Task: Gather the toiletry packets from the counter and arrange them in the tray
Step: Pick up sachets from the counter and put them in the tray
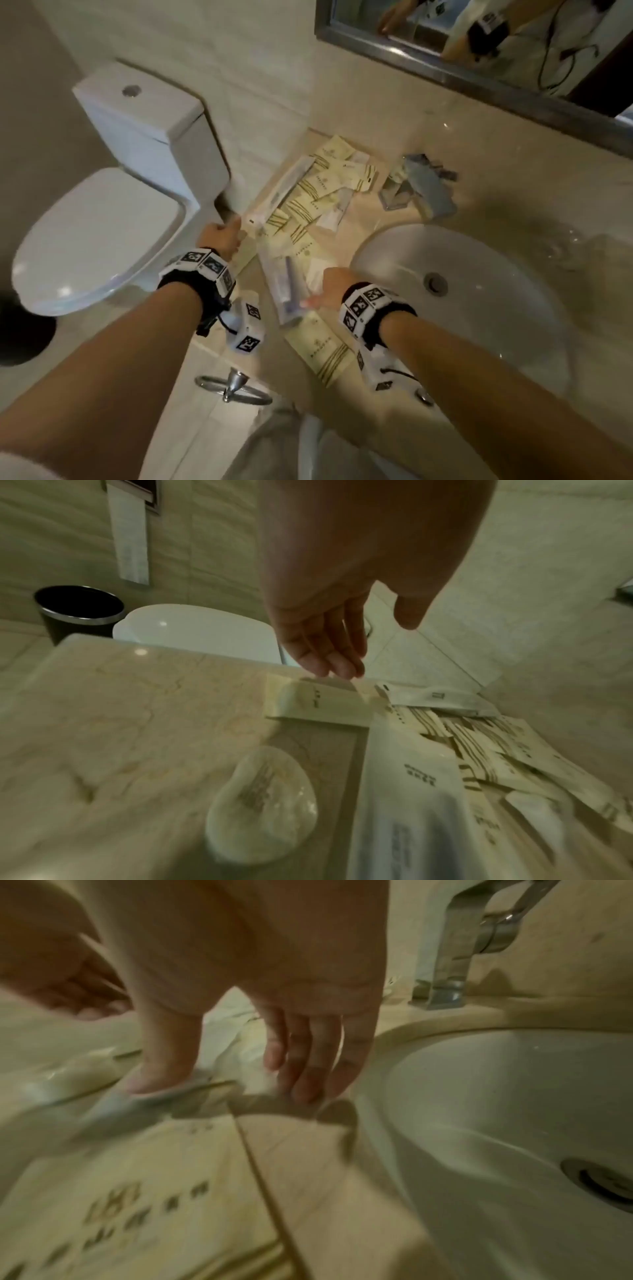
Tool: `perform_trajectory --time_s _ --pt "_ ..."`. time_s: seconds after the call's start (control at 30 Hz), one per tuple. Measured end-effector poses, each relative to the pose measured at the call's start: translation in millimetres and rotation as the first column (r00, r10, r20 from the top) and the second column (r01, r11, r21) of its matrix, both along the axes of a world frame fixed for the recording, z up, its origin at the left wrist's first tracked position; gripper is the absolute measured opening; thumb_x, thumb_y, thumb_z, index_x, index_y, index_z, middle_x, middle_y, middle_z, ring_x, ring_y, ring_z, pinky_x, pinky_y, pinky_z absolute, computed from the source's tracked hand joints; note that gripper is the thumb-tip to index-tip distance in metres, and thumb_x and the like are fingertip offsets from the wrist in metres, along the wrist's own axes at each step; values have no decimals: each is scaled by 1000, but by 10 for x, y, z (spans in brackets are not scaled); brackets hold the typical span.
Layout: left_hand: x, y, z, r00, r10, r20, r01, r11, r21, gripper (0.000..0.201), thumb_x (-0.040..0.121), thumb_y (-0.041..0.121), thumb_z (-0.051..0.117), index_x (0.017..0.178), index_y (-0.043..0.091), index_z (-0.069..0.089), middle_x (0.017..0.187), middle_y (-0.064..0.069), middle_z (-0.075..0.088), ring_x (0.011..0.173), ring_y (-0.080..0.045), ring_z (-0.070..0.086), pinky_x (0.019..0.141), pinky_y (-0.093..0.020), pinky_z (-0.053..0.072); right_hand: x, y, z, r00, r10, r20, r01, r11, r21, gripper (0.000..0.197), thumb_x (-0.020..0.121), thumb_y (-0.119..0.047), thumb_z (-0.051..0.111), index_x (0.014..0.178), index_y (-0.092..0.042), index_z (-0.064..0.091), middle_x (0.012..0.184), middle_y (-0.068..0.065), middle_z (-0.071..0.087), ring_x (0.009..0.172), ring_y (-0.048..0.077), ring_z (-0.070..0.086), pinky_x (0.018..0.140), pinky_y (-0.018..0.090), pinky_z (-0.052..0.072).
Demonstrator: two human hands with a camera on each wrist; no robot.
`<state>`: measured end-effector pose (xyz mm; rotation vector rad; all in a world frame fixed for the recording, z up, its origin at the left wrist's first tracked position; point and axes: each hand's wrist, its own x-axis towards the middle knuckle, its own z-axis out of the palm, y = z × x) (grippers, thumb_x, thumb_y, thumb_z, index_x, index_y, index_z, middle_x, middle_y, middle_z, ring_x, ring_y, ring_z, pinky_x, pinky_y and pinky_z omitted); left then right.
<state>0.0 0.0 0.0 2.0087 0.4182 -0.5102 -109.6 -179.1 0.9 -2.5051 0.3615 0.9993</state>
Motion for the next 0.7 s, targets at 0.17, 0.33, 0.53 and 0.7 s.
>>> perform_trajectory --time_s 0.17,0.33,0.53,0.7 --pt "-11 72 -156 997 76 20 -76 997 -20 39 91 37 47 65 10 54 83 -17 60 73 -28 56 77 -39 47 -140 168 -154 993 86 79 -79 994 -81 75 63 -55 76 115 -9 48 114 7 54 104 27 55 72 32 44" --pt "25 -25 -194 998 57 -3 -57 998 -29 33 91 36 46 91 6 60 69 -8 60 57 -20 52 73 -34 45 -123 124 -112 993 108 -47 -114 984 -136 53 70 -56 70 88 -11 50 92 5 60 79 24 56 67 31 49" --pt "-55 -129 -194 999 15 -41 -16 1000 -26 34 91 37 46 97 7 59 80 -9 62 57 -16 54 56 -25 43 -254 143 -30 976 214 -44 -219 961 -167 49 75 -51 68 95 -8 57 86 4 59 84 23 59 73 31 51" --pt "-139 -173 -195 999 22 -46 -23 999 -35 40 91 35 46 105 1 62 86 -10 63 59 -16 54 54 -26 42 -331 255 -12 963 268 6 -261 942 -212 29 87 -33 63 105 -11 60 90 3 59 90 22 59 75 27 41"
